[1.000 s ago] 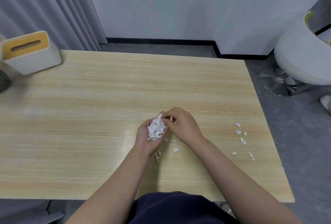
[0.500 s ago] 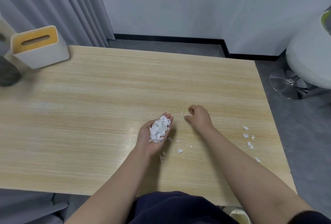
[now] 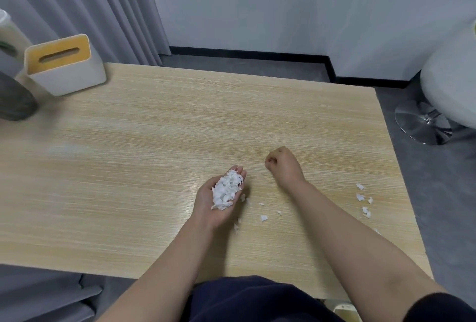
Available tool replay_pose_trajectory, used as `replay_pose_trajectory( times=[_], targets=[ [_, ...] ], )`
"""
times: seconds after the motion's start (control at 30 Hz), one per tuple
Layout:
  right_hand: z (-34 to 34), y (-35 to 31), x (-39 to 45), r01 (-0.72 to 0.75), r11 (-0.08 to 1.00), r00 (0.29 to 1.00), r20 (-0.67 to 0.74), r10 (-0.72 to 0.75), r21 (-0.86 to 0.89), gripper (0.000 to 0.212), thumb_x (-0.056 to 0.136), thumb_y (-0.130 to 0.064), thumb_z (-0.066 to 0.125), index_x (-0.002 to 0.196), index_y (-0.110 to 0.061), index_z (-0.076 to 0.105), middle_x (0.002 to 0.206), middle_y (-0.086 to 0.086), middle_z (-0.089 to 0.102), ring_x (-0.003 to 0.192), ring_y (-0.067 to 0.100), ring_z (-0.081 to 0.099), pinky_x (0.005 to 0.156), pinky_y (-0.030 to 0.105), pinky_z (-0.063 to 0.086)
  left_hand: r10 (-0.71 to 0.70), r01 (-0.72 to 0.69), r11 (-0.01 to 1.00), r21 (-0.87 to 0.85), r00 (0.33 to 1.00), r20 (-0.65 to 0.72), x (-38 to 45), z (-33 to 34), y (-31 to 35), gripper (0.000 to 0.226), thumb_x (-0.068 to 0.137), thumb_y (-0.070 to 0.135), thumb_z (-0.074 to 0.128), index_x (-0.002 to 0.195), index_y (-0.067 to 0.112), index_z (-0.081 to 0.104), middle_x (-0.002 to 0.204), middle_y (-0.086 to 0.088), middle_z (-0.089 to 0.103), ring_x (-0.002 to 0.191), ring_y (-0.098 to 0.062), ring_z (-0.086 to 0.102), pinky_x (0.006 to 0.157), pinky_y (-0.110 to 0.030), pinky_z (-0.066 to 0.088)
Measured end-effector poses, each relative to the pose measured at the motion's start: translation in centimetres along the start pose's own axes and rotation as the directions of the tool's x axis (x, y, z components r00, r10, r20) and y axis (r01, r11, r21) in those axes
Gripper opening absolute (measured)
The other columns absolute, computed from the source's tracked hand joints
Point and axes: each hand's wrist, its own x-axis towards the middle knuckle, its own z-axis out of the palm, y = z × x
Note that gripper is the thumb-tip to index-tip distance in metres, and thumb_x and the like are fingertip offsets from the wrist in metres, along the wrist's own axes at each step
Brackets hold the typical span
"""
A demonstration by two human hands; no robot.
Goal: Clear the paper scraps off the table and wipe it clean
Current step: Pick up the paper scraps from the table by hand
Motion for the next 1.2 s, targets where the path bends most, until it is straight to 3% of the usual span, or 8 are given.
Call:
replay_pose_trajectory(
  times=[0.13, 0.3, 0.4, 0.5, 0.57, 0.87, 1.03, 1.2],
  targets=[
    [0.7, 0.4, 0.5, 0.099, 0.988, 0.995, 0.026, -0.097, -0.115, 0.012, 0.087, -0.003, 0.057, 0.081, -0.007, 0.066, 0.103, 0.004, 0.054, 0.101, 0.021, 0.046, 0.081, 0.034, 0.045, -0.015, 0.016, 0.995, -0.099, 1.0, 0.011, -0.4, 0.1, 0.6, 0.028, 0.076, 0.002, 0.049, 0.101, 0.003, 0.063, 0.085, -0.009, 0.074, 0.076, -0.018, 0.072, 0.068, -0.028, 0.057],
    [0.4, 0.2, 0.3, 0.188, 0.96, 0.979, 0.113, -0.167, -0.208, 0.019, 0.09, 0.001, 0.046, 0.082, -0.013, 0.055, 0.087, 0.0, 0.047, 0.094, 0.022, 0.046, 0.072, 0.035, 0.04, -0.178, 0.186, 0.953, -0.24, 0.982, 0.056, 0.9, -1.2, 0.9, 0.043, 0.081, 0.008, 0.038, 0.119, -0.004, 0.055, 0.111, -0.019, 0.063, 0.126, -0.026, 0.045, 0.105, -0.034, 0.033],
    [0.3, 0.0, 0.3, 0.19, 0.944, 0.976, 0.153, -0.153, -0.271, 0.021, 0.089, 0.003, 0.042, 0.083, -0.016, 0.05, 0.086, 0.001, 0.045, 0.087, 0.021, 0.044, 0.067, 0.034, 0.039, -0.172, 0.185, 0.954, -0.236, 0.982, 0.077, 1.0, -1.6, 0.7, 0.048, 0.083, 0.009, 0.046, 0.129, 0.0, 0.05, 0.108, -0.019, 0.067, 0.114, -0.025, 0.054, 0.095, -0.032, 0.041],
    [0.4, 0.1, 0.1, 0.124, 0.961, 0.987, 0.127, -0.095, -0.245, 0.022, 0.088, 0.004, 0.041, 0.08, -0.015, 0.048, 0.086, 0.003, 0.048, 0.081, 0.022, 0.047, 0.063, 0.031, 0.037, -0.121, 0.159, 0.952, -0.261, 0.981, 0.154, 1.0, -2.2, 0.7, 0.072, 0.041, -0.005, 0.084, 0.111, -0.007, 0.064, 0.109, -0.02, 0.068, 0.103, -0.03, 0.064, 0.085, -0.037, 0.054],
    [0.3, 0.5, -0.2, 0.068, 0.98, 0.994, 0.092, -0.051, -0.189, 0.022, 0.088, 0.004, 0.041, 0.078, -0.015, 0.048, 0.086, 0.005, 0.053, 0.079, 0.023, 0.05, 0.064, 0.033, 0.039, -0.122, 0.197, 0.932, -0.303, 0.961, 0.249, 1.2, -2.4, 0.8, 0.08, 0.026, -0.011, 0.088, 0.103, -0.01, 0.067, 0.112, -0.023, 0.066, 0.109, -0.031, 0.058, 0.083, -0.042, 0.052],
    [-2.8, -0.3, -2.6, -0.062, 0.974, 0.979, -0.178, 0.103, 0.22, 0.017, 0.093, -0.002, 0.047, 0.084, -0.014, 0.055, 0.085, 0.003, 0.058, 0.077, 0.017, 0.051, 0.06, 0.019, 0.038, -0.148, 0.231, 0.931, -0.282, 0.947, 0.284, 2.3, -3.3, 0.4, 0.091, 0.029, -0.006, 0.088, 0.116, -0.004, 0.062, 0.114, -0.018, 0.066, 0.096, -0.029, 0.067, 0.078, -0.032, 0.055],
    [-4.2, -5.0, -5.5, 0.091, 0.947, 0.991, -0.121, -0.056, 0.309, 0.011, 0.092, -0.01, 0.055, 0.085, -0.018, 0.058, 0.084, -0.006, 0.059, 0.077, 0.002, 0.051, 0.065, 0.007, 0.037, -0.172, 0.233, 0.917, -0.323, 0.964, 0.204, 1.3, -2.0, 0.3, 0.037, 0.075, 0.001, 0.051, 0.11, -0.009, 0.061, 0.112, -0.023, 0.064, 0.119, -0.03, 0.052, 0.096, -0.038, 0.045],
    [-2.9, -9.7, -9.0, 0.35, 0.906, 0.924, 0.068, -0.375, 0.24, 0.007, 0.09, -0.01, 0.058, 0.091, -0.014, 0.063, 0.089, -0.005, 0.06, 0.086, 0.007, 0.051, 0.075, 0.013, 0.037, -0.187, 0.204, 0.935, -0.289, 0.979, 0.086, 1.5, -1.8, 0.1, 0.021, 0.081, 0.007, 0.048, 0.095, -0.003, 0.061, 0.081, -0.017, 0.071, 0.078, -0.026, 0.068, 0.07, -0.03, 0.058]
  ],
)
